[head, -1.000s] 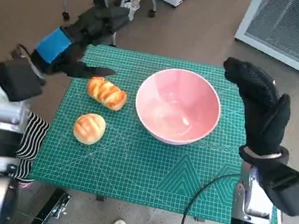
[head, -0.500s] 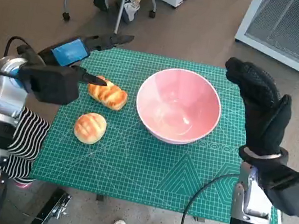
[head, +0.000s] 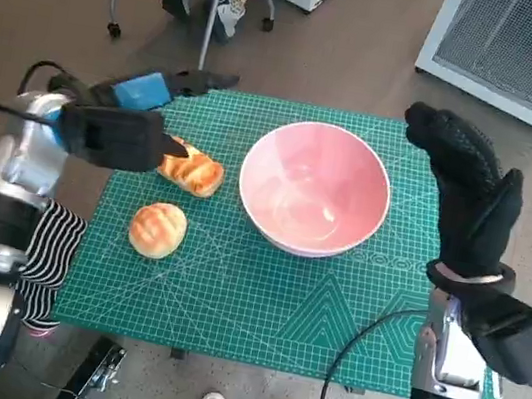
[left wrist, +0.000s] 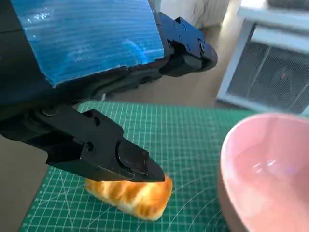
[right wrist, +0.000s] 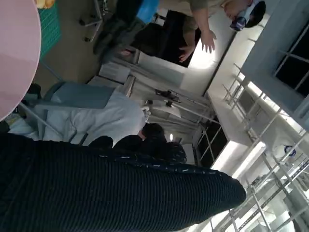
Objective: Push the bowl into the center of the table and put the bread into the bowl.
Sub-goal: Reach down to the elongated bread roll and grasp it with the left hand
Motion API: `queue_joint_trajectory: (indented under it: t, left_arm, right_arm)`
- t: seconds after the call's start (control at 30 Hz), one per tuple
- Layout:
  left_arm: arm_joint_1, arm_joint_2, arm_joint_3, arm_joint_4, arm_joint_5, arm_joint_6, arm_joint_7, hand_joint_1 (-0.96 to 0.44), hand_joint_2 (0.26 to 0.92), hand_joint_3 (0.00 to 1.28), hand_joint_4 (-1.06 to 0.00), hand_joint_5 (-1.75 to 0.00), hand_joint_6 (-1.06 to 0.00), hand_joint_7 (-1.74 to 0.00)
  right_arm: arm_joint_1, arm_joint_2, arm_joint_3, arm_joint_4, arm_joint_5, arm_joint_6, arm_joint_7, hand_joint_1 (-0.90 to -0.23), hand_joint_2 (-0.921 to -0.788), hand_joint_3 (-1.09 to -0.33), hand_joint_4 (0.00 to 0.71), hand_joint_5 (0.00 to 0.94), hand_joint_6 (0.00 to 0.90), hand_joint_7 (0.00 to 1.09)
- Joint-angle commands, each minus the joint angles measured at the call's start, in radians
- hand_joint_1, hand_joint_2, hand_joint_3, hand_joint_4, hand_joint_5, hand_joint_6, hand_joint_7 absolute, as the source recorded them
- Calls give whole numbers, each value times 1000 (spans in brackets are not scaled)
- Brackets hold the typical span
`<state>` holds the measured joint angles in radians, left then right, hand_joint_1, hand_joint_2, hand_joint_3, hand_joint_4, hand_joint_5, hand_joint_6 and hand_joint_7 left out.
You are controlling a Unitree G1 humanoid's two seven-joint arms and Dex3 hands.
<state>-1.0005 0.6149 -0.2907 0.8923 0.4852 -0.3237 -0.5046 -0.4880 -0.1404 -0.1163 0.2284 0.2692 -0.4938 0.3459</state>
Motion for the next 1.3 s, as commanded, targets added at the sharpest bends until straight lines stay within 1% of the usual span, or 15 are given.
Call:
queue_joint_trajectory:
  t: [0.03, 0.7, 0.93, 1.3]
  left_arm:
    - [-50, -15, -49, 69, 58, 2, 38, 115, 788, 0, -149, -3, -319, -18]
    - [-147, -92, -181, 300, 185, 88, 95, 102, 778, 0, -152, -2, -341, -10]
    - [-162, -113, -213, 358, 209, 115, 116, 65, 777, 5, -144, 0, -334, -3]
    - [-162, -146, -243, 420, 231, 166, 141, 46, 776, 4, -139, 0, -329, 0]
  right_arm:
    - [36, -4, -8, 3, -6, 15, -5, -667, -921, -712, 191, 6, 208, 259]
    - [50, -7, -13, -10, -14, 18, -17, -667, -921, -710, 196, 5, 202, 270]
    - [54, -10, -12, -14, -21, 22, -26, -669, -921, -709, 197, 5, 199, 275]
    - [57, -13, -12, -20, -24, 29, -38, -669, -921, -709, 198, 4, 196, 280]
